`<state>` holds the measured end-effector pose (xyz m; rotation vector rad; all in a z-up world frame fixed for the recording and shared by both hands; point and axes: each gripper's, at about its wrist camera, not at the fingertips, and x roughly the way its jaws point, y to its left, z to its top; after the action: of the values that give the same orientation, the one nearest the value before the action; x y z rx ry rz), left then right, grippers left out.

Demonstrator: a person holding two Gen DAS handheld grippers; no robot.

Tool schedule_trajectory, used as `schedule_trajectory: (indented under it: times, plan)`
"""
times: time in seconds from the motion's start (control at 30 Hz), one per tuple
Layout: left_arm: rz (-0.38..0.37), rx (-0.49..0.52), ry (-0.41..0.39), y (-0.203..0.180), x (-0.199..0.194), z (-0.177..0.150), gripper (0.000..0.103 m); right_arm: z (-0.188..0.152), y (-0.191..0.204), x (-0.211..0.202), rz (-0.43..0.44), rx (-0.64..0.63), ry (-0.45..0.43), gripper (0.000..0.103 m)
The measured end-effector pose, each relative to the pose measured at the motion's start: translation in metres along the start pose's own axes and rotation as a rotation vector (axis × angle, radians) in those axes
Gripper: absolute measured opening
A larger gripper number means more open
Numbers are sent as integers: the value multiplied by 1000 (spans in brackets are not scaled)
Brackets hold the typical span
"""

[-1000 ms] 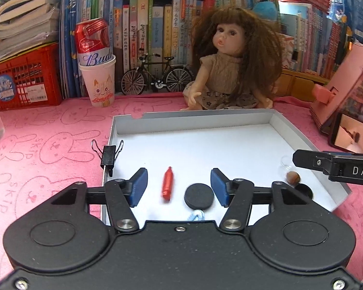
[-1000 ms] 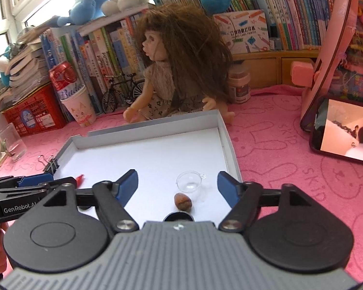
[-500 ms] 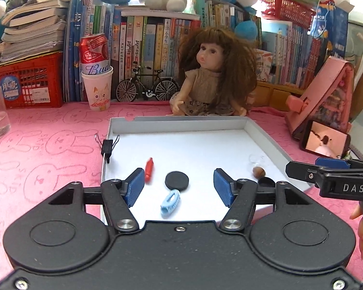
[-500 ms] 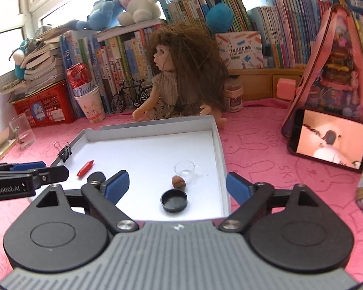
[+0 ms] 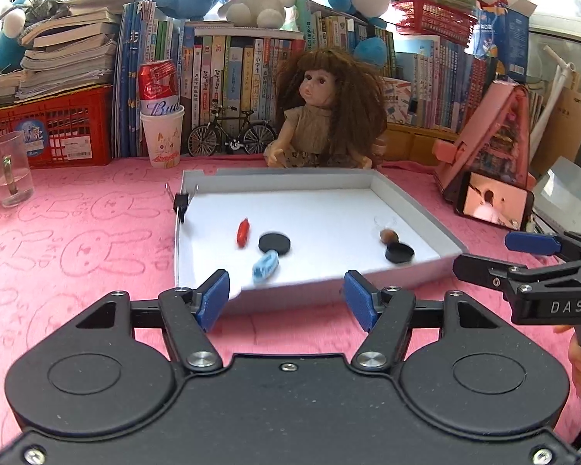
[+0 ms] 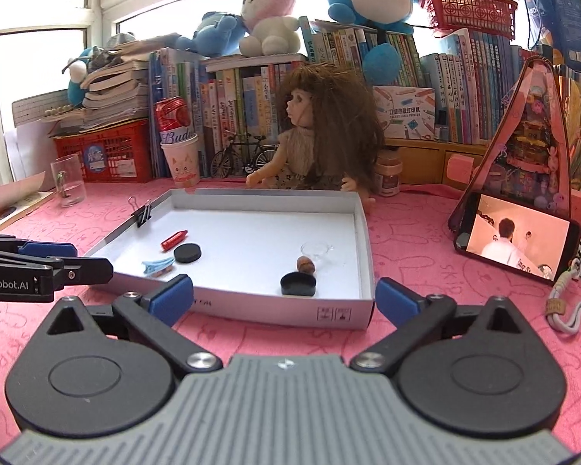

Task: Organize rigid objects
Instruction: 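Withdraw both open tools from the tray toward the remaining objects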

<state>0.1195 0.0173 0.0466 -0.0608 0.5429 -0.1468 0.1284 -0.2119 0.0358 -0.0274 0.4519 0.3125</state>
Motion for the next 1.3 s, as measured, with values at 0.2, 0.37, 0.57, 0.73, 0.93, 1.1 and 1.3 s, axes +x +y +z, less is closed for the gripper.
schedule_trajectory:
  times: [0.2,0.37,0.57,0.73,0.93,1.1,1.3]
  plan:
    - [2,16,4,-6,-19,-28,64,-21,1,-12,-3,9,-2,103]
    - [7,35,3,-9,-35,-50,64,-38,6,-29,-35,-33,-31,103]
    - [-11,82,-27,-19,-63,-81,69,-64,13,-62,-111,-23,-119,103]
    - [15,152,-52,-25,-84,-104,71,-82,13,-72,-134,-29,-96,103]
    - [47,140,-42,-19,-92,-114,72,-91,7,-76,-155,-26,-67,103]
    - [82,116,10,-11,-81,-114,70,-97,8,-75,-164,-28,-48,103]
    - [115,119,8,-6,-75,-111,70,-98,11,-73,-170,-64,-38,103]
